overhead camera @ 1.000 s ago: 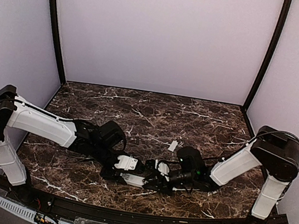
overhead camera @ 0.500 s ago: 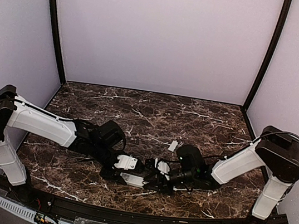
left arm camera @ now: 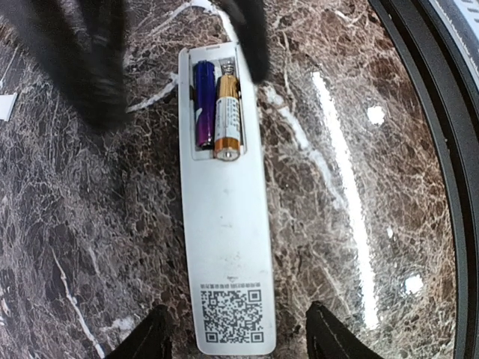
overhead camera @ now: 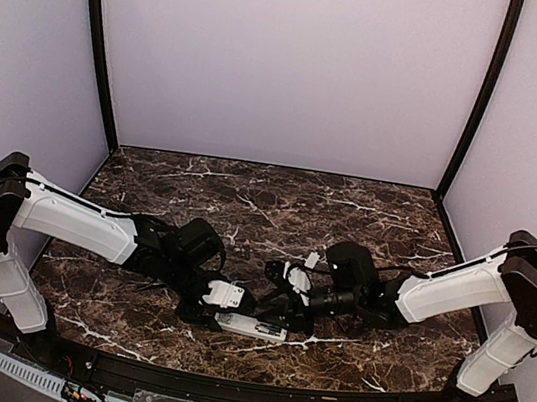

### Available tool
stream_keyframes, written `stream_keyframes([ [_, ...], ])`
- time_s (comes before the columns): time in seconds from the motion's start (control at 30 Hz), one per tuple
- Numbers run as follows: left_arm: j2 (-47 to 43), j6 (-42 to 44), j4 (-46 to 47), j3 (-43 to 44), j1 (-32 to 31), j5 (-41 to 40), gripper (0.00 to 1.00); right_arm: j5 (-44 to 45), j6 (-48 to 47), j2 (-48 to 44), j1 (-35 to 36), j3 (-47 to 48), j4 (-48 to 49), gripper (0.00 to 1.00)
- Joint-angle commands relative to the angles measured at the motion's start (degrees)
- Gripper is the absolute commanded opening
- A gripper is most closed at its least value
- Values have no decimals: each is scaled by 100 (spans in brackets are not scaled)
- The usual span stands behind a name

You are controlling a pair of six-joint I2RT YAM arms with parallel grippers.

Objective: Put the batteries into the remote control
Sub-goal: Place the battery in the battery compartment, then adjust the remote control without the battery cover at the center of the board.

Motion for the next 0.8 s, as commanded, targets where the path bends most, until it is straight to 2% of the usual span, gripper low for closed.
stream_keyframes([
  [0.0,-147,262,-405,-91,28,-236,61,722,678,-672,-126,271,-240,38],
  [0.2,112,131,-463,24,35,-207,61,2049,1041,-1507,-303,337,-549,49],
  [0.23,144,120,-476,50,37,-227,61,2400,1261,-1660,-323,306,-445,55],
  [0.3,235,105,-522,117,33,-248,61,3252,2109,-2086,-370,167,-226,95],
  [0.33,296,102,-551,161,36,-254,60,3566,2413,-2322,-394,28,-58,98],
  [0.4,347,111,-604,205,33,-258,59,3643,2656,-2793,-504,-215,200,99],
  [0.43,362,123,-621,219,34,-244,58,3517,2687,-2904,-565,-199,21,99],
  [0.57,483,38,-863,369,24,-83,53,3388,2887,-2804,-607,656,-1912,94],
  [0.77,699,-399,-1050,678,-104,-50,48,3879,4230,-2574,-608,1252,-4226,91],
])
